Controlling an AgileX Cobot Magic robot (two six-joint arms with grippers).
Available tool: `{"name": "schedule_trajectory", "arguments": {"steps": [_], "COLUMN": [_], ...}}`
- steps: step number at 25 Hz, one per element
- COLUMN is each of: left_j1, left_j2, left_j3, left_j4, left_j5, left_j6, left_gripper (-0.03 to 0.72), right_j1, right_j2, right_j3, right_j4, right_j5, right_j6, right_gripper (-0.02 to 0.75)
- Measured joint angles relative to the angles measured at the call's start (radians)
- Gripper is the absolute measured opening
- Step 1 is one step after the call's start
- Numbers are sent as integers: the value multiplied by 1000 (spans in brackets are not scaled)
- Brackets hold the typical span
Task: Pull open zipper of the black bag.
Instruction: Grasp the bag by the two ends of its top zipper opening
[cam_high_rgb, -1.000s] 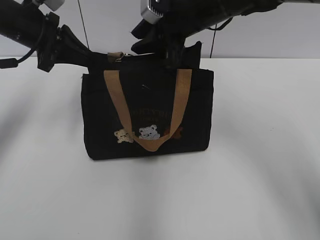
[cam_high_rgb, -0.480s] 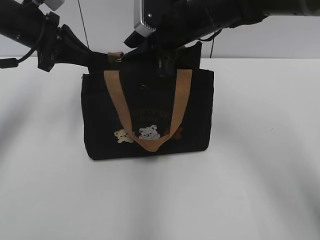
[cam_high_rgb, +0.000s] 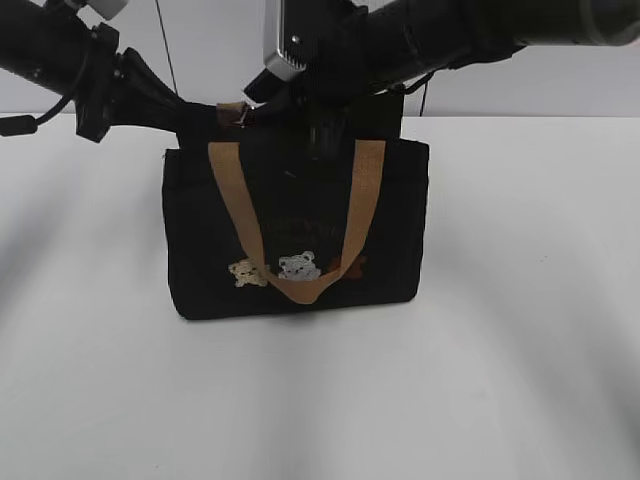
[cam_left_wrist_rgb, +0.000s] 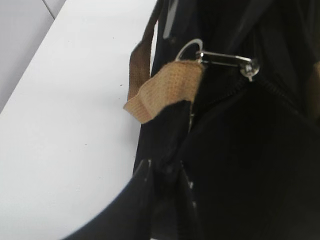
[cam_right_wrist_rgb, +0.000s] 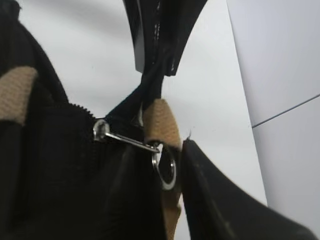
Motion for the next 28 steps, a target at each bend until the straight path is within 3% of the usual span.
{"name": "schedule_trajectory", "arguments": {"steps": [11,19,28], "left_j1": [0,0,0], "left_j2": [0,0,0], "left_j3": [0,0,-2], "left_j4": [-7,-2,23], "left_j5": [0,0,11], "left_j6": [0,0,0], "left_gripper": [89,81,62], "right_j1": [0,0,-2], "right_j2": [12,12,9], "right_j3": [0,0,0], "right_j4": [4,36,40], "right_j5": [7,8,10], "right_j6": [0,0,29], "right_gripper": [240,5,-2]}}
